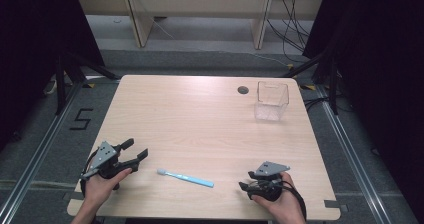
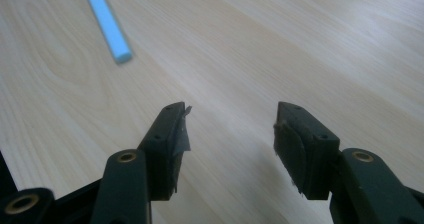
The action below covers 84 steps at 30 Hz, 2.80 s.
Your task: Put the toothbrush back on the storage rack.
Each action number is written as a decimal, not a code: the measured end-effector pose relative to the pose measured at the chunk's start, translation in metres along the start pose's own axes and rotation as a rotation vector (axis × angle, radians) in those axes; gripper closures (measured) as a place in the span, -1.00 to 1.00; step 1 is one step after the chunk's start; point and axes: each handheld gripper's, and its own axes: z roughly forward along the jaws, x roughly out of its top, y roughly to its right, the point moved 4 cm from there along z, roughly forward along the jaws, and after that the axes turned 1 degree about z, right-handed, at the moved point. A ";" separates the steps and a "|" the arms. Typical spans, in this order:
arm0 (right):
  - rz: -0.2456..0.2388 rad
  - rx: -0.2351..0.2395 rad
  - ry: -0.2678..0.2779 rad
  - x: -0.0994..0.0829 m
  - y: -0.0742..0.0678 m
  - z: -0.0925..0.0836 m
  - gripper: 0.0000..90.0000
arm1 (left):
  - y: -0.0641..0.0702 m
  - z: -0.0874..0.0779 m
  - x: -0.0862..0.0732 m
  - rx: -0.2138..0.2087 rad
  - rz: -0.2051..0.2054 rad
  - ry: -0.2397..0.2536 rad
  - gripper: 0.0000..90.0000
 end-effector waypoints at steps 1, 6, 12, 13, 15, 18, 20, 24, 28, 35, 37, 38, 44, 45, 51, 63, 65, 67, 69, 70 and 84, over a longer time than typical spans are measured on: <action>-0.009 0.008 0.007 -0.001 0.002 0.000 0.04 | 0.001 0.002 0.002 -0.024 0.019 0.032 -0.38; 0.009 -0.006 0.002 0.002 0.004 -0.002 0.03 | 0.009 0.002 0.011 -0.066 0.058 0.028 -0.38; 0.006 -0.003 -0.034 0.006 0.006 -0.003 0.02 | 0.019 0.004 0.019 -0.124 0.103 -0.039 -0.37; -0.001 -0.005 -0.026 0.006 0.006 -0.003 0.02 | 0.023 0.008 0.020 -0.166 0.137 -0.088 -0.37; -0.005 -0.004 -0.043 0.007 0.008 -0.004 0.02 | 0.026 0.011 0.021 -0.186 0.148 -0.113 -0.37; -0.020 0.005 -0.051 0.009 0.008 -0.005 0.02 | 0.033 0.018 0.022 -0.231 0.193 -0.174 -0.37; -0.003 -0.004 -0.050 0.010 0.008 -0.005 0.01 | 0.041 0.025 0.023 -0.286 0.232 -0.220 -0.36; -0.022 0.005 -0.070 0.011 0.009 -0.007 0.01 | 0.050 0.031 0.024 -0.347 0.299 -0.276 -0.34; -0.033 -0.004 -0.067 0.011 0.009 -0.007 0.01 | 0.056 0.037 0.026 -0.411 0.365 -0.328 -0.29; -0.046 0.007 -0.073 0.012 0.009 -0.006 0.01 | 0.060 0.046 0.027 -0.498 0.474 -0.433 -0.20; -0.041 0.006 -0.065 0.013 0.009 -0.005 0.01 | 0.062 0.050 0.028 -0.527 0.512 -0.471 -0.19; -0.064 0.011 -0.077 0.013 0.010 -0.006 0.01 | 0.063 0.051 0.028 -0.546 0.523 -0.492 -0.18; -0.063 0.013 -0.067 0.014 0.010 -0.004 0.01 | 0.069 0.061 0.029 -0.638 0.654 -0.641 -0.11; -0.063 0.013 -0.067 0.014 0.010 -0.004 0.01 | 0.071 0.063 0.028 -0.644 0.658 -0.644 -0.11; -0.067 0.022 -0.068 0.014 0.008 -0.003 0.00 | 0.076 0.072 0.030 -0.694 0.761 -0.760 -0.02; -0.049 0.035 -0.074 0.014 0.005 -0.001 0.00 | 0.088 0.085 0.029 -0.793 0.856 -0.876 0.00; -0.079 0.035 -0.063 0.015 0.006 -0.001 0.00 | 0.090 0.088 0.030 -0.795 0.874 -0.886 0.01; -0.066 0.042 -0.075 0.015 0.005 -0.002 0.00 | 0.091 0.089 0.031 -0.800 0.880 -0.889 0.01; -0.062 0.041 -0.081 0.015 0.005 -0.002 0.00 | 0.093 0.090 0.031 -0.804 0.887 -0.889 0.03; -0.047 0.046 -0.086 0.015 0.003 -0.003 0.00 | 0.094 0.091 0.031 -0.814 0.894 -0.898 0.05; -0.080 0.046 -0.071 0.017 0.003 0.002 0.00 | 0.102 0.097 0.020 -0.826 0.900 -0.968 0.24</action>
